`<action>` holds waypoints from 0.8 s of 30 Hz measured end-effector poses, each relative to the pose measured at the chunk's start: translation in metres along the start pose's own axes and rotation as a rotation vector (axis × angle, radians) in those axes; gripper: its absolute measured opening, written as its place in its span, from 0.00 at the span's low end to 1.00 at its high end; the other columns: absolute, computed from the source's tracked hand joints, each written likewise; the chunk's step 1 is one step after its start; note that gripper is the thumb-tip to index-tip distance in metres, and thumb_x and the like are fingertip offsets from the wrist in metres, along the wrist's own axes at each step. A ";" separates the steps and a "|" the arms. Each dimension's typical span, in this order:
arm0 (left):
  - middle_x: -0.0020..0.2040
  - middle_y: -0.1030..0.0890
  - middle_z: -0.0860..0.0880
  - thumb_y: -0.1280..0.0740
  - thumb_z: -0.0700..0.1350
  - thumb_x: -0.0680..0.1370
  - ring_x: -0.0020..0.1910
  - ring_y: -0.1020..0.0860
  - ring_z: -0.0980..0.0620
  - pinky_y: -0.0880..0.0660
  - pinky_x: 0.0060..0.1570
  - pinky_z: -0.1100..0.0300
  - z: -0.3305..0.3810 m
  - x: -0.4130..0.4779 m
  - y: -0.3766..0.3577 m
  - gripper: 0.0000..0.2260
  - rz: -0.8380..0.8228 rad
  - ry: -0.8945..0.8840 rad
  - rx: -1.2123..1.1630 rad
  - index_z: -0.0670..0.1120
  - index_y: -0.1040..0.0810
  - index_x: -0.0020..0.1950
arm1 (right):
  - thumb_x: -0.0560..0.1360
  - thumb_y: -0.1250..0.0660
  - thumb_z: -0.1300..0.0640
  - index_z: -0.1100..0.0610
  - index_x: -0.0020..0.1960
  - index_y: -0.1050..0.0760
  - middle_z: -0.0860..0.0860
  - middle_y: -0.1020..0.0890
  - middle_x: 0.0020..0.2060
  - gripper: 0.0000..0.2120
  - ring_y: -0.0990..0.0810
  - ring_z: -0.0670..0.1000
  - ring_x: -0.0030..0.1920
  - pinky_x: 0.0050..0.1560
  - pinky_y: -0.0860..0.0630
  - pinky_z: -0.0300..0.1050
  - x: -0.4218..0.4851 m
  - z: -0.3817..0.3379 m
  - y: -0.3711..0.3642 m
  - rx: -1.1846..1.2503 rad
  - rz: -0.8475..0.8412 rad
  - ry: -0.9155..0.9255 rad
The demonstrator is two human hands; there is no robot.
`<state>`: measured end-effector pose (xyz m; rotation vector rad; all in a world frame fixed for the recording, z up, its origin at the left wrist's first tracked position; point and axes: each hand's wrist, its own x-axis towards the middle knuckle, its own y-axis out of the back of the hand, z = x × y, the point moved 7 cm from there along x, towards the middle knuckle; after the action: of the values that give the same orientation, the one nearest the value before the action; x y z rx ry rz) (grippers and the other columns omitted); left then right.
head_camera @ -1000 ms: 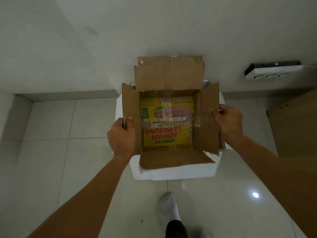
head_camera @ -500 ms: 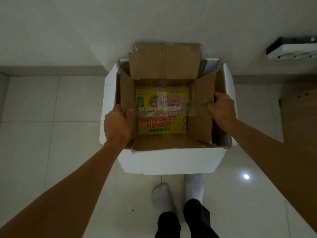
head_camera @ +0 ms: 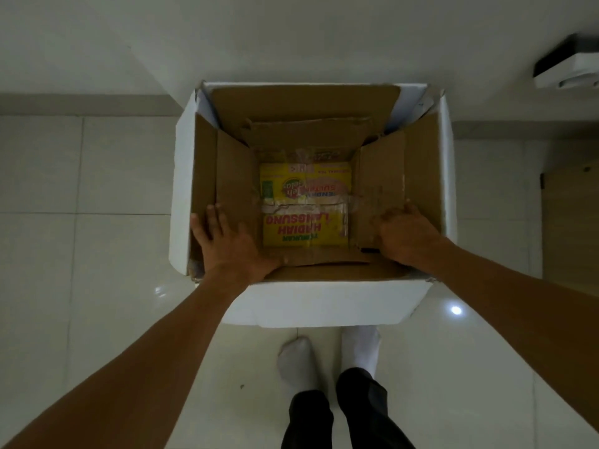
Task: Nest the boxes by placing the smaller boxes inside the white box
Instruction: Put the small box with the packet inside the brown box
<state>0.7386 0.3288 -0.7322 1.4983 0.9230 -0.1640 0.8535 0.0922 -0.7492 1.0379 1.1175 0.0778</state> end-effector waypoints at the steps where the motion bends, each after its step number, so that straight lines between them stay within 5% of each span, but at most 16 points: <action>1: 0.77 0.55 0.36 0.48 0.81 0.59 0.76 0.61 0.38 0.71 0.67 0.37 -0.005 -0.001 -0.007 0.56 -0.061 0.030 0.045 0.42 0.40 0.74 | 0.76 0.42 0.55 0.57 0.65 0.31 0.58 0.22 0.60 0.18 0.29 0.57 0.64 0.72 0.47 0.60 0.000 0.003 -0.003 -0.028 -0.033 -0.023; 5: 0.77 0.58 0.35 0.51 0.81 0.60 0.75 0.63 0.38 0.71 0.66 0.36 -0.001 -0.002 -0.005 0.57 -0.115 0.061 0.077 0.42 0.43 0.76 | 0.76 0.41 0.52 0.56 0.57 0.27 0.57 0.20 0.52 0.14 0.24 0.57 0.56 0.66 0.38 0.57 0.010 -0.005 0.020 0.010 0.054 -0.045; 7: 0.77 0.52 0.33 0.48 0.78 0.63 0.75 0.56 0.35 0.68 0.67 0.34 0.013 -0.004 0.007 0.51 -0.063 0.059 0.072 0.43 0.38 0.73 | 0.75 0.40 0.52 0.57 0.53 0.25 0.55 0.20 0.45 0.11 0.22 0.57 0.49 0.55 0.31 0.52 0.026 -0.010 0.046 0.090 0.107 -0.052; 10: 0.70 0.33 0.36 0.42 0.70 0.68 0.71 0.38 0.36 0.59 0.69 0.33 0.039 -0.008 0.021 0.38 0.058 0.016 -0.017 0.43 0.31 0.67 | 0.75 0.40 0.58 0.60 0.51 0.26 0.52 0.26 0.34 0.08 0.22 0.56 0.42 0.38 0.32 0.46 0.065 -0.018 0.079 0.341 0.129 -0.027; 13: 0.67 0.28 0.40 0.43 0.62 0.74 0.68 0.33 0.39 0.54 0.70 0.35 0.062 -0.008 0.013 0.28 0.019 -0.044 -0.188 0.43 0.30 0.65 | 0.76 0.41 0.61 0.62 0.53 0.22 0.59 0.19 0.50 0.11 0.21 0.57 0.49 0.43 0.28 0.45 0.107 -0.023 0.104 0.626 0.101 0.006; 18: 0.71 0.34 0.38 0.44 0.67 0.73 0.71 0.39 0.35 0.50 0.68 0.32 0.070 -0.013 -0.038 0.32 -0.406 0.007 -0.223 0.45 0.31 0.67 | 0.72 0.32 0.60 0.55 0.66 0.30 0.55 0.27 0.66 0.22 0.26 0.54 0.57 0.48 0.32 0.42 0.154 -0.004 0.128 0.802 0.131 -0.074; 24: 0.74 0.38 0.39 0.44 0.74 0.68 0.72 0.42 0.34 0.51 0.67 0.31 0.066 -0.006 -0.038 0.40 -0.383 0.000 -0.187 0.48 0.34 0.70 | 0.65 0.26 0.45 0.52 0.73 0.42 0.54 0.33 0.71 0.42 0.30 0.56 0.66 0.56 0.31 0.45 0.156 -0.008 0.114 0.874 0.100 -0.060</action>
<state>0.7380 0.2629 -0.7704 1.1398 1.1861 -0.3459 0.9713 0.2427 -0.7770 1.8551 1.0524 -0.3945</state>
